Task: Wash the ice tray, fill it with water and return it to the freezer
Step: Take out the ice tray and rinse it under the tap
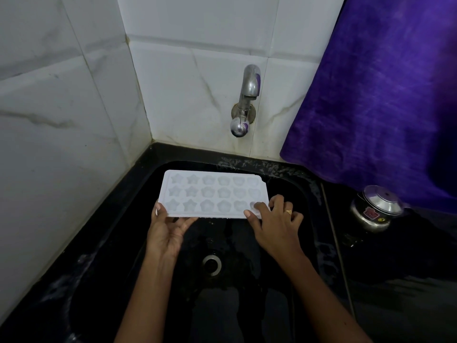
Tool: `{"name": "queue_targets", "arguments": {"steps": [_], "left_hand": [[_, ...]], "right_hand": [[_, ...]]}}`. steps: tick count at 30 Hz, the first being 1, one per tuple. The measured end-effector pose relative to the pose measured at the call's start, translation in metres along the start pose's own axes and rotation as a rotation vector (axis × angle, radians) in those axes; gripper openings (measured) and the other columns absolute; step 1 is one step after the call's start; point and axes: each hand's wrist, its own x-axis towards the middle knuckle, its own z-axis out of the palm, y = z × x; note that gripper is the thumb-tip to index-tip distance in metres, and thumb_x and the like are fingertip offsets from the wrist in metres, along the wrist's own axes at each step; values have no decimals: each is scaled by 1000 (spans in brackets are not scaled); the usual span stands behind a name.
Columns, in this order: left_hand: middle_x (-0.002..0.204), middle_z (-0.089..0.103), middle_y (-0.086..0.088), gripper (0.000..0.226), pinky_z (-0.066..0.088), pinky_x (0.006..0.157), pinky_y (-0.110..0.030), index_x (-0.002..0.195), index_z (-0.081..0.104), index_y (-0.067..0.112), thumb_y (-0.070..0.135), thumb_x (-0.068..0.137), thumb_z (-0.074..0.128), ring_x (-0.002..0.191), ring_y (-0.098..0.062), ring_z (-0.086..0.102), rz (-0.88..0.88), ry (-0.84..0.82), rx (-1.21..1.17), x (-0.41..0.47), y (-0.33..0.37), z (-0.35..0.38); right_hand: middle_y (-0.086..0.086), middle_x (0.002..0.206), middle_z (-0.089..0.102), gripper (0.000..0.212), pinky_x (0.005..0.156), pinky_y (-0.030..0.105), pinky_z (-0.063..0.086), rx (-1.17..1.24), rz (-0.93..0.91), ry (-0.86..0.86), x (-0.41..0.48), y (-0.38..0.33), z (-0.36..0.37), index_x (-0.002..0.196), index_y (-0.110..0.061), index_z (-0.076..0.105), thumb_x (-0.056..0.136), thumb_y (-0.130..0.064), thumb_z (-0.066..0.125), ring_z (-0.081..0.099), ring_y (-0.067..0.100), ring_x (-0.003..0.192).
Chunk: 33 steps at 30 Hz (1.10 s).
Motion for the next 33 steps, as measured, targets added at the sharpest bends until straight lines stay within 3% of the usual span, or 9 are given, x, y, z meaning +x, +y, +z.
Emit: {"name": "queue_targets", "arguments": {"steps": [3,7,11,16,20,23,26,30,33], "left_hand": [[114,58,-12,29,56,61,-55,123,46,18,31,98,40,96,-37,60,-4,4,-15,0,0,1],[114,59,-11,23,51,69,-60,115,50,20,30,97,41,98,-38,60,-11,-4,-31,0,-1,1],[111,59,-11,18,53,67,-59,109,51,20,30,97,41,95,-36,61,2,-12,-26,0,-1,1],[118,58,-13,31,46,81,-66,127,45,19,29,97,42,104,-40,58,-22,-5,-21,0,-1,0],[121,57,-14,30,46,75,-66,124,46,20,29,96,44,108,-41,57,-27,7,-31,0,-1,0],[121,57,-14,35,45,76,-67,130,43,19,28,96,44,111,-42,56,-41,7,-43,0,-1,1],[118,58,-13,37,47,74,-65,132,41,19,28,97,43,107,-41,57,-46,-5,-46,-2,-3,3],[115,59,-12,36,49,72,-63,131,42,18,28,97,42,105,-40,58,-41,-10,-44,-2,-3,5],[113,60,-12,33,49,73,-63,128,44,18,28,97,42,104,-40,58,-36,-18,-43,-1,-2,5]], "right_hand": [[3,122,39,71,91,41,27,13,-13,37,-1,-1,2,124,-34,49,78,-64,3,38,22,110],[3,125,34,47,95,41,25,-6,-12,-12,0,1,-2,126,-36,45,92,-59,22,34,21,114],[1,125,33,39,96,40,23,20,-17,-33,-2,3,-5,126,-38,46,93,-54,30,32,19,115],[1,123,34,39,98,39,22,109,20,-70,1,5,-6,125,-32,49,95,-51,32,32,19,114],[2,126,33,40,97,39,22,153,-66,33,-2,-4,-5,125,-33,47,93,-52,32,31,20,115],[2,127,33,52,96,41,21,122,-144,-4,-3,-10,-3,121,-39,50,85,-61,19,32,21,115],[2,130,31,42,98,42,20,91,-138,-42,2,-10,-3,123,-40,49,91,-58,29,31,22,117],[1,130,29,61,98,41,19,72,-142,-80,2,-11,-3,125,-42,46,81,-66,11,29,21,117],[1,132,29,44,100,41,18,81,-138,-98,2,-9,-4,125,-42,47,90,-60,28,27,21,119]]}}
